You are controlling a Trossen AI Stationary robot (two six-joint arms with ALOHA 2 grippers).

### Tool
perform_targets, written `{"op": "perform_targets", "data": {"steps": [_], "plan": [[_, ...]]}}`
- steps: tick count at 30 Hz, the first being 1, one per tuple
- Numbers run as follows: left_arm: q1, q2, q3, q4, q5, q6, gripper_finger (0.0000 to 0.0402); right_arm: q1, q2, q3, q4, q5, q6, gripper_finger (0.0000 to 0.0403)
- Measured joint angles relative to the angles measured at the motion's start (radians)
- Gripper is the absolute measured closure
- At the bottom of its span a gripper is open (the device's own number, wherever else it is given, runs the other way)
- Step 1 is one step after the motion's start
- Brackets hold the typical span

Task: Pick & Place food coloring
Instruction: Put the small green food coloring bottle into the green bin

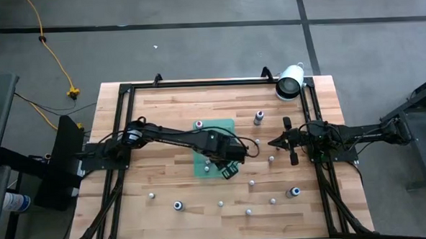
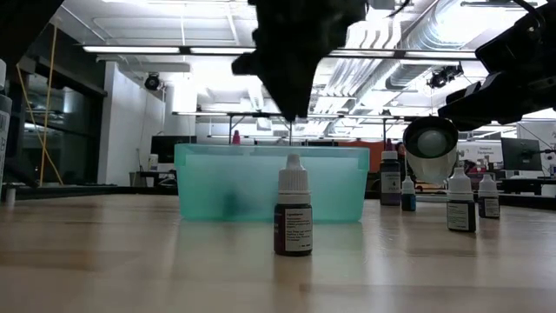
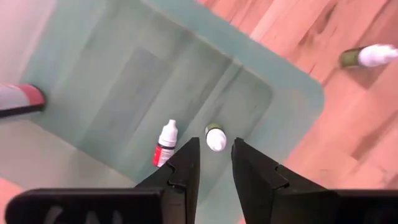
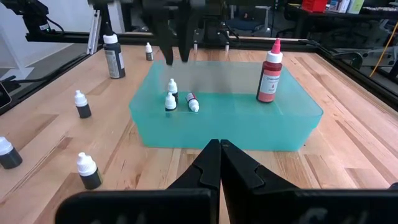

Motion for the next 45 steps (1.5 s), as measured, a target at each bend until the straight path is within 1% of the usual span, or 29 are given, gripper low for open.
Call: {"op": "perform_targets", "data": {"steps": [4, 10, 13, 17, 23, 28, 34, 40, 42, 45], "plan": [[0.0, -0.008, 0.08, -0.07, -0.005, 0.043, 0.0302, 0.0, 0.0, 0.0, 0.0, 0.0, 0.0, 0.0402], [-0.003, -0.073, 0.087, -0.119, -0.004, 0.041, 0.0237, 0.0, 0.0, 0.0, -0.001, 0.0, 0.0, 0.0402], [-0.003, -0.113, 0.087, -0.194, 0.008, -0.003, 0.0209, 0.0, 0.0, 0.0, -0.001, 0.0, 0.0, 0.0402], [-0.003, -0.163, 0.088, -0.309, 0.009, -0.109, 0.0199, 0.0, 0.0, 0.0, 0.0, 0.0, 0.0, 0.0402], [-0.036, -0.256, 0.033, -0.309, 0.003, -0.264, 0.0198, 0.0, 0.0, 0.0, 0.0, 0.0, 0.0, 0.0402], [-0.075, -0.357, -0.111, -0.309, -0.006, -0.377, 0.0198, 0.0, 0.0, 0.0, 0.0, 0.0, 0.0, 0.0402], [-0.125, -0.517, -0.357, -0.301, -0.014, -0.545, 0.0198, 0.0, 0.0, 0.0, 0.0, 0.0, 0.0, 0.0402], [-0.203, -0.677, -0.602, -0.191, 0.024, -0.738, 0.0198, 0.0, 0.0, 0.0, 0.0, 0.0, 0.0, 0.0402], [-0.238, -0.72, -0.678, -0.164, 0.039, -0.811, 0.0198, 0.0, 0.0, 0.0, 0.0, 0.0, 0.0, 0.0402], [-0.291, -0.756, -0.776, -0.128, 0.088, -0.906, 0.0198, 0.0, 0.0, 0.0, 0.0, 0.0, 0.0, 0.0402]]}}
